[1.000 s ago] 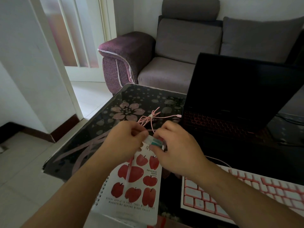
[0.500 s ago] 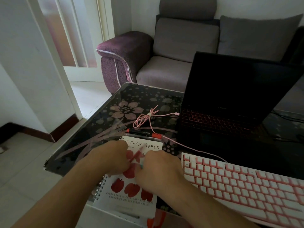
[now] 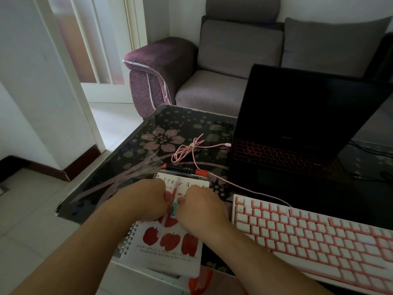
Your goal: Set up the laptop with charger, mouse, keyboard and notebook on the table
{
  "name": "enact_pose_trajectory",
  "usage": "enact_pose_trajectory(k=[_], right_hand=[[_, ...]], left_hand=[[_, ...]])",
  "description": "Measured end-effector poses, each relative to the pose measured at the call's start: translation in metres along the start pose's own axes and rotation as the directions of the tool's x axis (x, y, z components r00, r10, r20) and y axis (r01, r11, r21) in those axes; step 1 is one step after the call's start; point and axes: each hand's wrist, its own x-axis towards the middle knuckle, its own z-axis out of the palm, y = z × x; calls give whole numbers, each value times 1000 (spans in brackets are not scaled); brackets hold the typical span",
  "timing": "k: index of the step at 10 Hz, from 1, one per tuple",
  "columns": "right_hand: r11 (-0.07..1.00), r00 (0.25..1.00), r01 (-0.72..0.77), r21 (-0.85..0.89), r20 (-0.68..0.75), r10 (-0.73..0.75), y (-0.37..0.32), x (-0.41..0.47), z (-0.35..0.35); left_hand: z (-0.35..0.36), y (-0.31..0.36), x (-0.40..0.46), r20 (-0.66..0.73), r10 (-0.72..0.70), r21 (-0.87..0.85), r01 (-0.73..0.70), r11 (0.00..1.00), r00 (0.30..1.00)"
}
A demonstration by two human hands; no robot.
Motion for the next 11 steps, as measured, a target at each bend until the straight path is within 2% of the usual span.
enact_pose_trajectory(k=[1, 3, 6, 8, 9, 11], right_hand=[[999, 1000, -19, 31, 0, 19, 1, 0, 3], [984, 999, -51, 169, 15, 49, 3, 5, 7], [984, 998, -59, 166, -5, 61, 6, 6, 12], [967, 1000, -19, 254, -11, 23, 14, 6, 12], [951, 998, -55, 306, 27, 49, 17, 6, 11], [922, 1000, 12, 386, 10, -17, 28, -15, -4]], left_hand=[[2, -2, 1, -89, 15, -11, -16, 1000, 996], [5, 0, 4, -92, 35, 49, -31, 998, 995], [6, 7, 7, -13, 18, 57, -17, 998, 1000], [9, 14, 9, -168, -59, -86, 45, 995, 984], [7, 18, 8, -210, -55, -108, 33, 994, 976], [-1, 41, -3, -301, 59, -111, -96, 989, 952]])
